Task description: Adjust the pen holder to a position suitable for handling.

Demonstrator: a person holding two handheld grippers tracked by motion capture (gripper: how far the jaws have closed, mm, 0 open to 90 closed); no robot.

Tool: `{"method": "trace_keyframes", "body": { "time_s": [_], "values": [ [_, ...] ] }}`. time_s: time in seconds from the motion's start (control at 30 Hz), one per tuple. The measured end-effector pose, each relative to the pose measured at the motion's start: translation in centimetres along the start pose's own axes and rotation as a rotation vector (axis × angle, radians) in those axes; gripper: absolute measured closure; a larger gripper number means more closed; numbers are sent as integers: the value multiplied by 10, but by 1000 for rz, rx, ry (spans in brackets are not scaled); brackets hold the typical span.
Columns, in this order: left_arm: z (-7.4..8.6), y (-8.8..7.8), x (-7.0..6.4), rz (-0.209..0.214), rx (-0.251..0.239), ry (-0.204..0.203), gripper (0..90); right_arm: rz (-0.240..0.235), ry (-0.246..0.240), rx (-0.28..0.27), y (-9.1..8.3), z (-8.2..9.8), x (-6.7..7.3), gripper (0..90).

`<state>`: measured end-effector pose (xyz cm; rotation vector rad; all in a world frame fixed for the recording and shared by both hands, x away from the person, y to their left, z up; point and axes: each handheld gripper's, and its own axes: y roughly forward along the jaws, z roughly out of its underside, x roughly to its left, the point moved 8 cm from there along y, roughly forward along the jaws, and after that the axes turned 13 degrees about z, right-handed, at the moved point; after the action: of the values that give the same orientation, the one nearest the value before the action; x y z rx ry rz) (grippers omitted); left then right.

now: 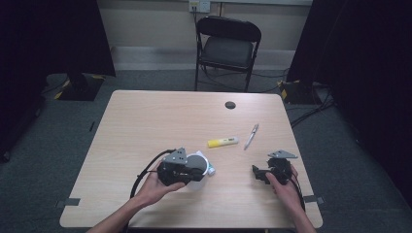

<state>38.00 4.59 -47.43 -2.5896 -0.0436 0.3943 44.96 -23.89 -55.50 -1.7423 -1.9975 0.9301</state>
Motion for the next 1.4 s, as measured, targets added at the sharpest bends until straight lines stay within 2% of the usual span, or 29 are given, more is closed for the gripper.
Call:
{"method": "trace_keyframes", "body": {
  "time_s": [0.13,0.27,0.57,0.87,0.93,1.03,1.27,1.4],
  "values": [
    [0,1,1,17,-7,-1,777,0,-1,0,0,0,0,109],
    [-5,-4,1,9,-30,8,744,0,-1,0,0,0,0,109],
    [-14,-20,5,19,-106,-9,673,0,-1,0,0,0,0,109],
    [-23,-43,14,-21,-156,-22,502,0,-1,0,0,0,0,109],
    [-24,-49,17,-53,-169,-21,447,0,-1,0,0,0,0,109],
    [-18,-56,23,-92,-148,-37,364,-3,-3,0,0,0,0,109],
    [1,-85,39,-167,-164,-93,294,-2,-3,0,0,0,0,109],
    [19,-102,49,-221,-147,-119,266,-1,-3,1,0,0,0,110]
  ]
}}
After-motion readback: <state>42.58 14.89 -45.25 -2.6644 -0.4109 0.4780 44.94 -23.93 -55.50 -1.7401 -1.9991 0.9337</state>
